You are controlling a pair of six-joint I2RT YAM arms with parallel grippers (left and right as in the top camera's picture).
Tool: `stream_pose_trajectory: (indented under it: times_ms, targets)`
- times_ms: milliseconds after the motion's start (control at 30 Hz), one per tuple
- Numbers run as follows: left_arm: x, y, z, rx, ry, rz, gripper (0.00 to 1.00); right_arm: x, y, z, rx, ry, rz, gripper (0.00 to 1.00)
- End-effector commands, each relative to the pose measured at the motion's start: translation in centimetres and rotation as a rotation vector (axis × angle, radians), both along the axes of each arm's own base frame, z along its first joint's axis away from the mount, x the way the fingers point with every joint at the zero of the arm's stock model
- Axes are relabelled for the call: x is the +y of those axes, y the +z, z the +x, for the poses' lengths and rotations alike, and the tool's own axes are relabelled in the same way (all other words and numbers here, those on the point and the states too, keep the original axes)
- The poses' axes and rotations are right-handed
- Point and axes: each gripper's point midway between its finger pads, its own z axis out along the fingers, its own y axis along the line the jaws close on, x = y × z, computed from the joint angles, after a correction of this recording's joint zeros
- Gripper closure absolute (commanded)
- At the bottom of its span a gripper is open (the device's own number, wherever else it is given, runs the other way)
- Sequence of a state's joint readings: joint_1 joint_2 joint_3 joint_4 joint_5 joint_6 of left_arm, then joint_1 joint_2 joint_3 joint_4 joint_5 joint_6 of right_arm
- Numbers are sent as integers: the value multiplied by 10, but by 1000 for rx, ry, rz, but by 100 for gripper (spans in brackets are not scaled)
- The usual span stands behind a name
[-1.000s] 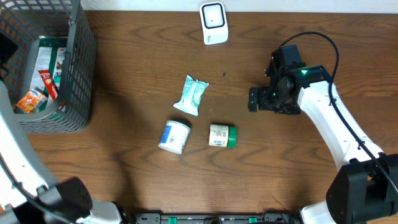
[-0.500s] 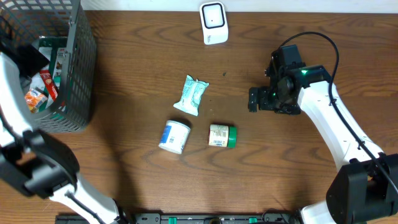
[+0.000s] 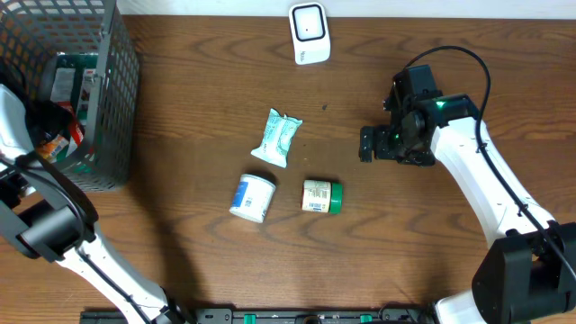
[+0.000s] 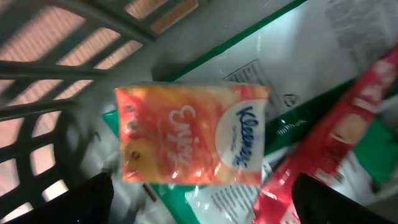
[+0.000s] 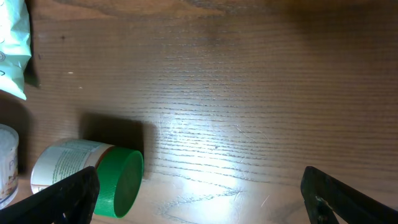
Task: Scan the item barcode
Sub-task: 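Lift the Kleenex pack out and place it beside the wipes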
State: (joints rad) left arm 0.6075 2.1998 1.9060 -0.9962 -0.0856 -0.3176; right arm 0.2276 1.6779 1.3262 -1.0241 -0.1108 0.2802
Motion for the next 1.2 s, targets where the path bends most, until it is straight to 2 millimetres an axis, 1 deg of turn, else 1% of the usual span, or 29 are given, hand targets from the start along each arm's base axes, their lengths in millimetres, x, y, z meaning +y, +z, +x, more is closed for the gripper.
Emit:
stream_pose_trajectory:
  times_ms: [0,300,333,400,433,467,500,567,667,733,800,867,933,1000,1100,1167]
  targets:
    - [6,-23,-4,60,16,11,8,-3,2,0,-8,3,-8,1]
    - [3,-49,-8,109,14,-21,9,-3,2,0,-8,3,-8,1]
    - [3,-50,-9,114,13,-24,16,-3,2,0,-8,3,-8,1]
    - [3,-48,-9,112,1,-22,26,-3,2,0,-8,3,-8,1]
    - [3,-44,-8,109,-8,-17,30,-3,2,0,-8,3,-8,1]
    - [4,-40,-7,102,-15,-11,38,-3,2,0,-8,3,-8,1]
    - [4,-33,-6,90,-18,-2,43,-3,2,0,-8,3,-8,1]
    - [6,-17,-4,60,-17,19,48,-3,2,0,-8,3,-8,1]
    - [8,15,0,-1,-17,61,49,-3,2,0,-8,3,-8,1]
    - [8,41,2,-51,-17,96,49,-3,2,0,-8,3,-8,1]
    - [7,71,3,-109,-19,135,49,-3,2,0,-8,3,-8,1]
    - [0,104,4,-178,-28,162,49,-3,2,0,-8,3,-8,1]
    - [-12,134,4,-244,-49,173,49,-3,2,0,-8,3,-8,1]
    - [-31,161,4,-309,-82,166,49,-3,2,0,-8,3,-8,1]
    - [-66,196,6,-398,-151,150,49,-3,2,0,-8,3,-8,1]
    - [-95,217,6,-443,-213,147,48,-3,2,0,-8,3,-8,1]
